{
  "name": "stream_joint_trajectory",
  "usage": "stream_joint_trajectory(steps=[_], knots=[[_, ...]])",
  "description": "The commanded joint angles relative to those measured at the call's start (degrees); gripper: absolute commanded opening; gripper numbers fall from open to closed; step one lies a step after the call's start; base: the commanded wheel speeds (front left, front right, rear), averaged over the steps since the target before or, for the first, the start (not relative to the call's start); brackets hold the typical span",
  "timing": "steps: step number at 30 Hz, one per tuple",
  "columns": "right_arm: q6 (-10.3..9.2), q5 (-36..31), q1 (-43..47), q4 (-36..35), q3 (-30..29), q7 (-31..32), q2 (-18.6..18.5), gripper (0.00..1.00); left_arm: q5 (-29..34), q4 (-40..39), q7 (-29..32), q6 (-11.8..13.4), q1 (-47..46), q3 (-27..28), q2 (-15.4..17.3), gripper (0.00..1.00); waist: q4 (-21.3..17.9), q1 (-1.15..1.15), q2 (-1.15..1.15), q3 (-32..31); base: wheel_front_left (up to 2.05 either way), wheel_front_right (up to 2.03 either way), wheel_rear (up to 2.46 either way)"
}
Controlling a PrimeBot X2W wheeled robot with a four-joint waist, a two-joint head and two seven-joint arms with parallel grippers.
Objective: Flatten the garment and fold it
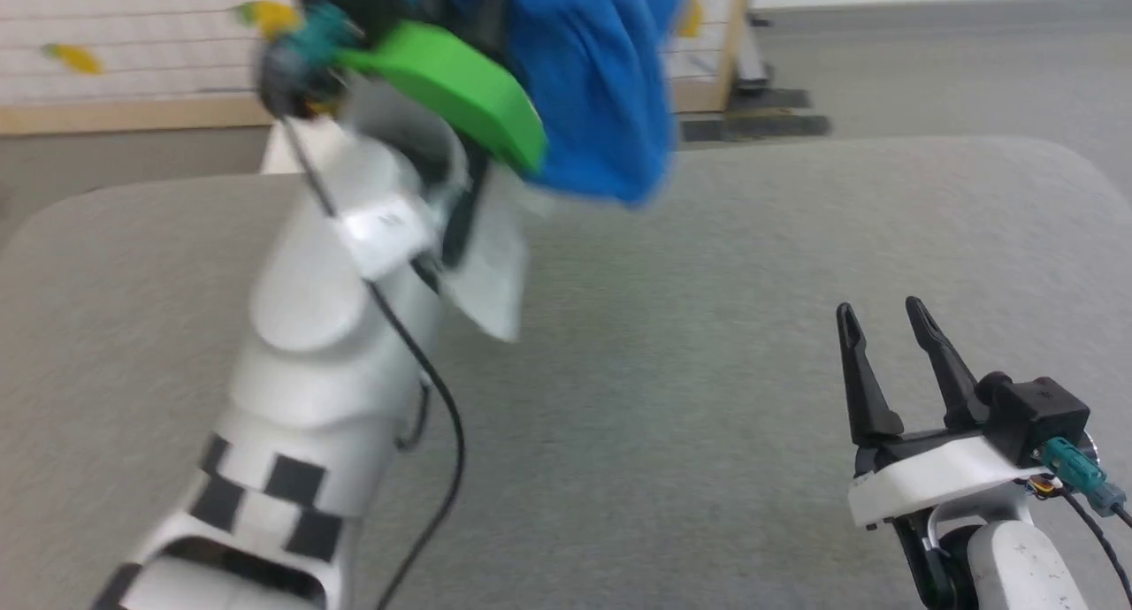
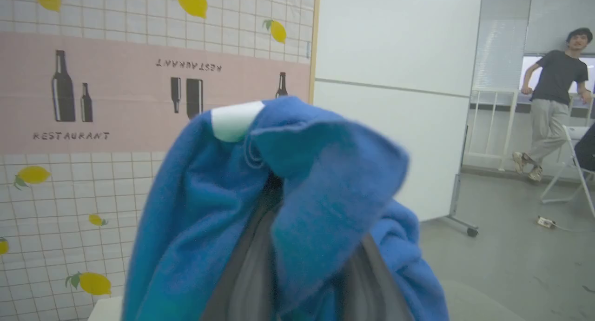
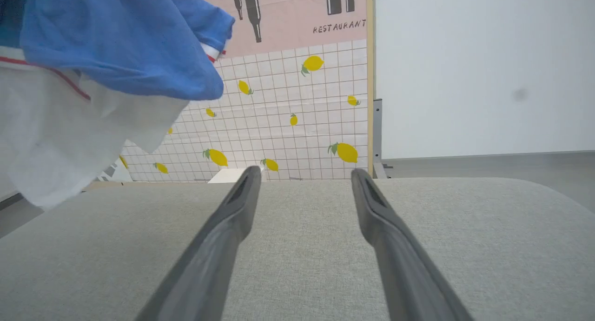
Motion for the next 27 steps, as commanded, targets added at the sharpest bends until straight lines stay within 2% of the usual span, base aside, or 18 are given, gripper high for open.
stream_joint_trajectory(steps=[1, 4, 9, 15, 19, 20, 21, 24, 27], knots=[[-0.09, -0.4, 0.4, -0.4, -0.1, 0.2, 0.0, 1.0, -0.8, 1.2, 1.1, -0.6, 2.5, -2.0, -0.3, 0.0, -5.6, 0.0, 0.0, 0.9, 0.0, 0.0, 0.0], [-0.09, -0.5, 0.3, -0.7, 0.0, 0.5, 0.0, 1.0, -1.9, 4.0, 4.7, -1.4, 5.9, -6.0, -0.5, 0.0, -7.0, 0.0, 0.0, 0.9, 0.0, 0.0, 0.0], [-0.09, -0.3, 0.4, -0.7, -0.1, 0.6, 0.0, 1.0, -4.1, 9.5, 14.3, -2.4, 12.6, -12.5, -0.6, 0.0, -8.4, 0.0, 0.0, 0.4, 0.0, 0.0, 0.0], [-0.09, 0.2, 1.1, -0.2, -0.3, 0.6, 0.0, 1.0, -9.5, 13.4, 29.3, -4.0, 21.1, -20.4, -0.7, 0.0, -8.4, 0.0, 0.0, -0.1, 0.0, 0.0, 0.0], [-0.09, 0.4, 1.3, 0.0, -0.4, 0.6, 0.0, 1.0, -11.2, 14.5, 36.0, -4.1, 24.8, -23.1, -0.7, 0.0, -7.6, 0.0, 0.0, -0.2, 0.0, 0.0, 0.0], [-0.09, 0.5, 1.3, 0.0, -0.3, 0.6, 0.0, 1.0, -11.6, 14.4, 36.7, -3.8, 25.4, -23.2, -0.7, 0.35, -7.4, 0.0, 0.0, -0.3, 0.0, 0.0, 0.0], [-0.09, 0.5, 1.3, 0.0, -0.3, 0.6, 0.0, 1.0, -12.2, 14.0, 37.0, -3.5, 26.0, -23.0, -0.7, 1.0, -7.2, 0.0, 0.0, -0.3, 0.0, 0.0, 0.0], [-0.09, 0.6, 1.3, -0.1, -0.2, 0.6, 0.0, 1.0, -13.0, 11.3, 33.6, -2.5, 26.6, -21.3, -0.6, 1.0, -6.6, 0.0, 0.0, -0.4, 0.0, 0.0, 0.0], [-0.09, 0.6, 1.4, -0.2, -0.5, 0.5, 0.0, 1.0, -13.5, 6.2, 23.5, -0.8, 27.1, -16.9, 0.1, 1.0, -5.6, 0.0, 0.0, -0.6, 0.0, 0.0, 0.0]])
